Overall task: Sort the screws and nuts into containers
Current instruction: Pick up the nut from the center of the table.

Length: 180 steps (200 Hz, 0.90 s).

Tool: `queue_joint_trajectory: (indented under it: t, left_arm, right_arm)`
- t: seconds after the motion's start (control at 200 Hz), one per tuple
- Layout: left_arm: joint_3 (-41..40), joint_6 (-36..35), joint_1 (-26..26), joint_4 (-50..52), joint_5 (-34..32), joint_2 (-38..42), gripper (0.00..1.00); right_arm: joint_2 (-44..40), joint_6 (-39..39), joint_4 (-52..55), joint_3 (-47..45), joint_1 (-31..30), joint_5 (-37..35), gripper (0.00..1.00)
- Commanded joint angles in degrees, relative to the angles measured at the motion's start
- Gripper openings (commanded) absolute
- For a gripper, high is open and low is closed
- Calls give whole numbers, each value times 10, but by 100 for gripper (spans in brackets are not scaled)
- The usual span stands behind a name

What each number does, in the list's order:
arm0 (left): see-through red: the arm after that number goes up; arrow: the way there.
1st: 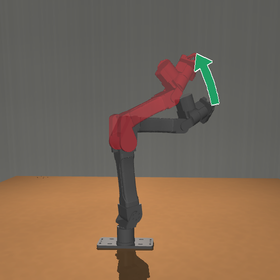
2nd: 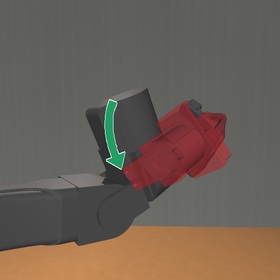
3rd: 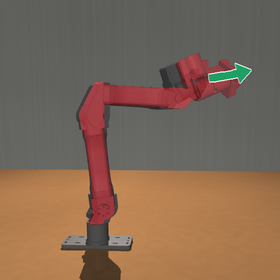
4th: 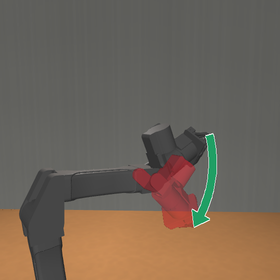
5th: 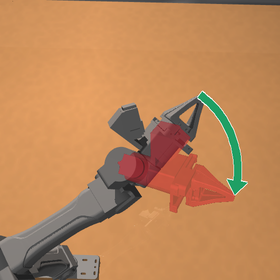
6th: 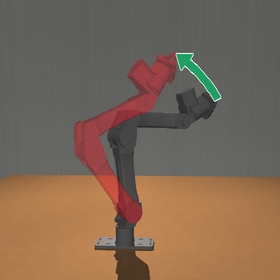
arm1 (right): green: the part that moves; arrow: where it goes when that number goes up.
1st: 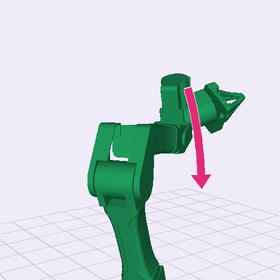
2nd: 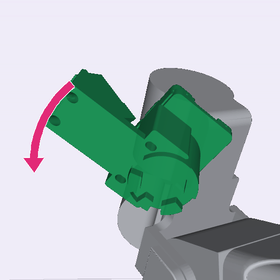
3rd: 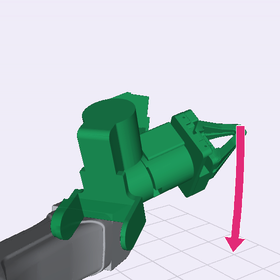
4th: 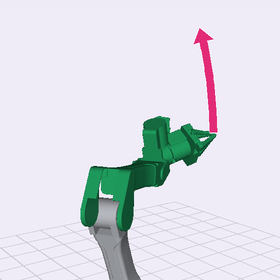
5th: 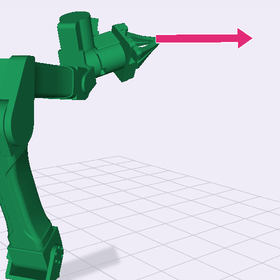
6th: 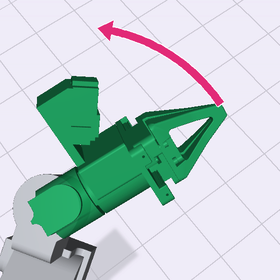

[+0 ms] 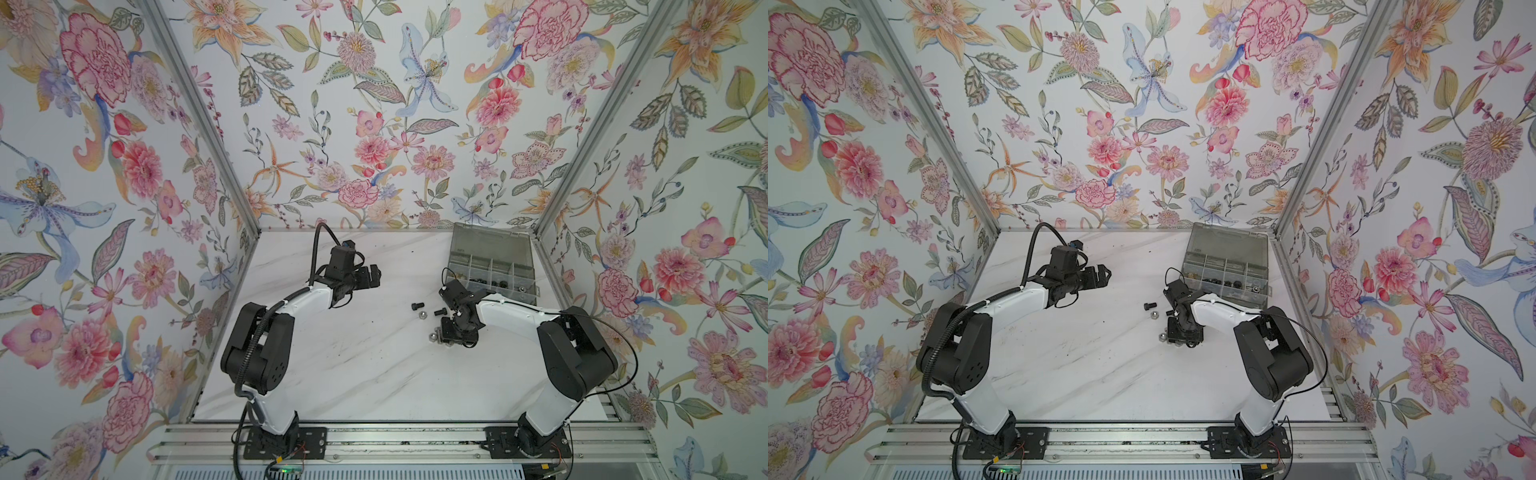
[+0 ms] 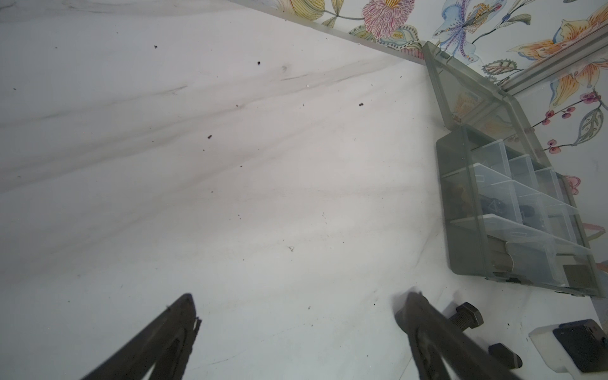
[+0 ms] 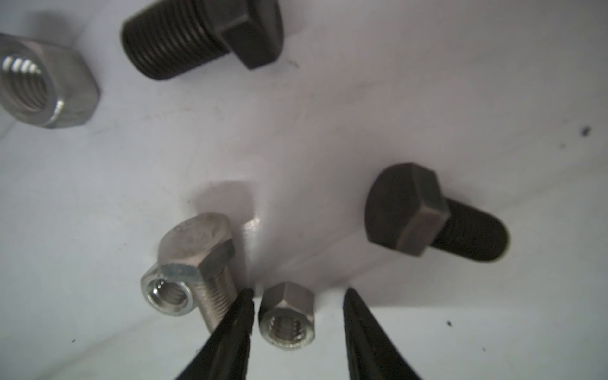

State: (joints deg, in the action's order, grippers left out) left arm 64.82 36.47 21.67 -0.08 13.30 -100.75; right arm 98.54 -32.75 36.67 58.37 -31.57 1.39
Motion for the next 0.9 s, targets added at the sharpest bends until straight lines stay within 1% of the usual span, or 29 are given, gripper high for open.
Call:
queue_joint_trajectory:
  t: [0.0,0.075,0.26,0.495,0.57,0.706,0.806,0.896]
  left_arm:
    - [9,-4,3,2,4,-5,99]
    - [8,-3,3,0,3,-6,99]
    - [11,-3,4,-2,6,-9,99]
    - [9,-4,4,-3,6,-7,99]
    - [6,-4,3,-5,5,-6,99]
    - [6,-5,3,-5,5,-5,100]
    - [5,-5,3,-5,6,-4,99]
    - [5,-5,3,-5,6,-4,99]
  right_arm:
    - [11,-9,1,0,-7,-18,45]
    - [13,-11,0,-4,-7,-23,45]
    - [13,-16,1,-8,-10,-25,35]
    - [18,-21,1,-6,-18,-26,31]
    - [17,-22,1,-7,-19,-27,26]
    - [12,-22,1,-7,-18,-29,14]
    - [2,-15,1,0,-11,-24,8]
    - [-16,10,1,14,5,1,4]
